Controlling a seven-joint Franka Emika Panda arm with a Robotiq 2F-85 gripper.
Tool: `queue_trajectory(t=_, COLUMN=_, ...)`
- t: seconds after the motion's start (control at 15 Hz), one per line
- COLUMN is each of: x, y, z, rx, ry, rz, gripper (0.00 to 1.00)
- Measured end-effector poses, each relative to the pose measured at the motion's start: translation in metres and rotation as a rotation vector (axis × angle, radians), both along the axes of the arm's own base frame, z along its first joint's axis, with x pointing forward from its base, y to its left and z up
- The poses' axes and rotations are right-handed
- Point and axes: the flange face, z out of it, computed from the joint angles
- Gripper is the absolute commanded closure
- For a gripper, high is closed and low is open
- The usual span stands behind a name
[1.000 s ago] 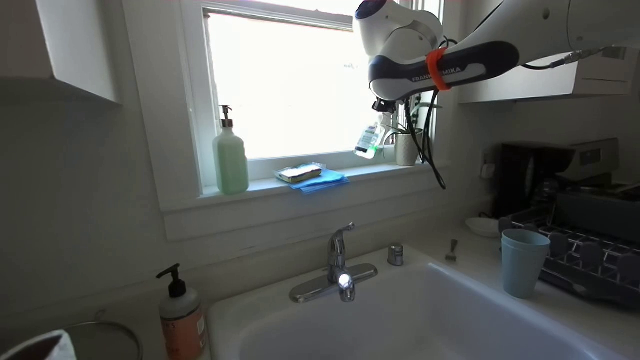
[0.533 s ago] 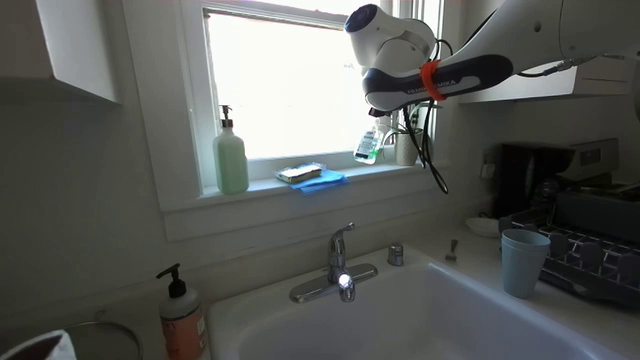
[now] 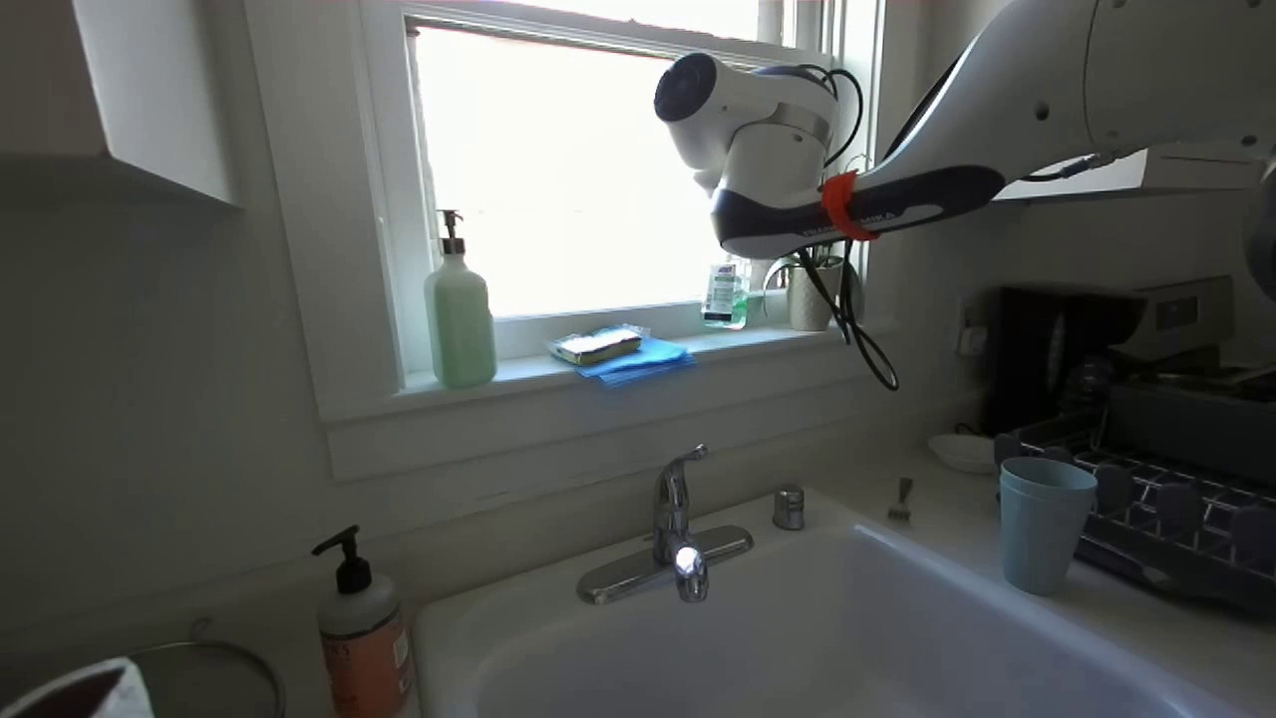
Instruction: Put the soap bottle upright
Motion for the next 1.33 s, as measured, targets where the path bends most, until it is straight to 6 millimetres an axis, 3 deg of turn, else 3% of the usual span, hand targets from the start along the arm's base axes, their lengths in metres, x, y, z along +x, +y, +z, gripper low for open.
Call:
queue_trajectory(t=0.47, x=0.012, y=0.008, z=-0.018, rx=-0.127, ry=0.025, rz=0.073, gripper=0.98)
queue_trajectory(t=0.6, x=0.014, y=0.010, z=-0.021, rx=-0.150, ry=0.032, rz=0.087, gripper=0.81)
queue_trajectory(t=0.67, x=0.015, y=0.010, z=-0.022, rx=-0.158, ry=0.036, rz=0.090, gripper=0.68)
queue_trajectory(t=1.33, x=0.014, y=0.008, z=-0.018, rx=-0.220, ry=0.051, rz=0.084, gripper=0.01)
